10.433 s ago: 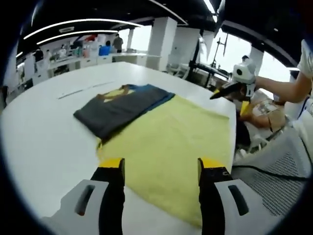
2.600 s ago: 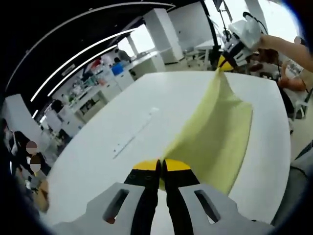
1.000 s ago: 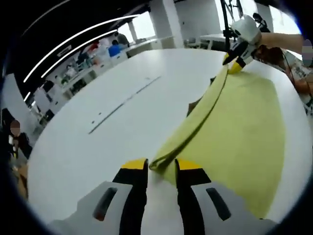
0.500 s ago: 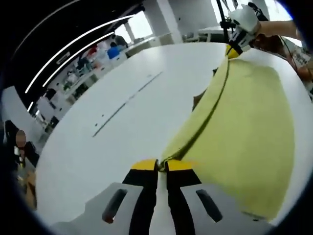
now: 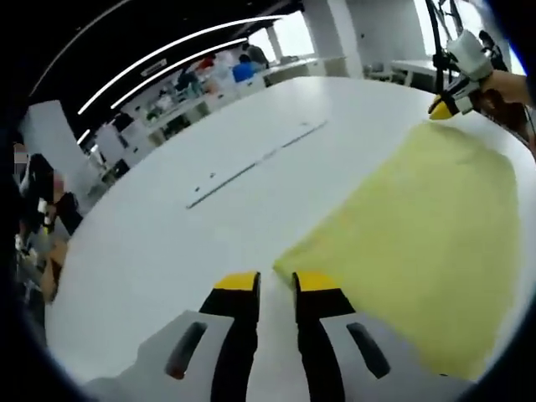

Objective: Fold the garment on the visible template until the final outline fits inside the template.

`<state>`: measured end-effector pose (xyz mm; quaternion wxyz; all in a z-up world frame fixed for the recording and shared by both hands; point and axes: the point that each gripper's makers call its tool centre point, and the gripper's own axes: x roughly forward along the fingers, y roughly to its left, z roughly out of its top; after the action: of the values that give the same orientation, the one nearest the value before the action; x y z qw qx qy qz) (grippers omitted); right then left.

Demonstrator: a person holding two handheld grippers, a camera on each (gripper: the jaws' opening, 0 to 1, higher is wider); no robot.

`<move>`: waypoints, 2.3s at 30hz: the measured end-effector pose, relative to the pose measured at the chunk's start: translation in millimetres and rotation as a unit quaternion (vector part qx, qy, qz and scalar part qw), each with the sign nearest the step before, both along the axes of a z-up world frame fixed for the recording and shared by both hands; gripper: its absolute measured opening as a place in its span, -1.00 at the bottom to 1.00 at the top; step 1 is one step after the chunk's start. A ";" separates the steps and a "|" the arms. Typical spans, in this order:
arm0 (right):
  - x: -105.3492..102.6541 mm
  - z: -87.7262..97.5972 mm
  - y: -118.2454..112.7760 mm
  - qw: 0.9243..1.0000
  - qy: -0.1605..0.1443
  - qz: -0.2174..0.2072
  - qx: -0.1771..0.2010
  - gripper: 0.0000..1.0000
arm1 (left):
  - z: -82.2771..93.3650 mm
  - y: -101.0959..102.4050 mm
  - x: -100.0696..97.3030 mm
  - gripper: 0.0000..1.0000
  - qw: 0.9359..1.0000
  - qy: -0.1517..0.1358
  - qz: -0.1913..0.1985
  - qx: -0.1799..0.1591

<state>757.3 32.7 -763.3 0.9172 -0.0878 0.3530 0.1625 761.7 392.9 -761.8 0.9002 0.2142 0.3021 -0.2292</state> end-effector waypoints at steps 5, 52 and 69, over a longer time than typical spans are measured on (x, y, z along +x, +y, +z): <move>-9.8 11.3 6.5 0.999 0.012 -0.007 0.047 -0.23 | 2.3 1.7 -10.6 -0.41 0.995 0.030 0.020 -0.096; -180.4 -1.9 27.8 0.984 0.110 0.056 0.125 0.12 | -6.3 -3.7 -166.0 -0.13 0.967 0.129 -0.016 -0.217; -190.4 -14.9 12.6 0.983 0.115 0.036 0.140 -0.74 | -16.9 -9.0 -180.0 -0.81 0.960 0.155 -0.019 -0.234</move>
<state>566.9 45.3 -778.2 0.8673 0.0482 0.4263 0.2525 581.7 384.0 -778.7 0.8630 -0.0350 0.3714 -0.3406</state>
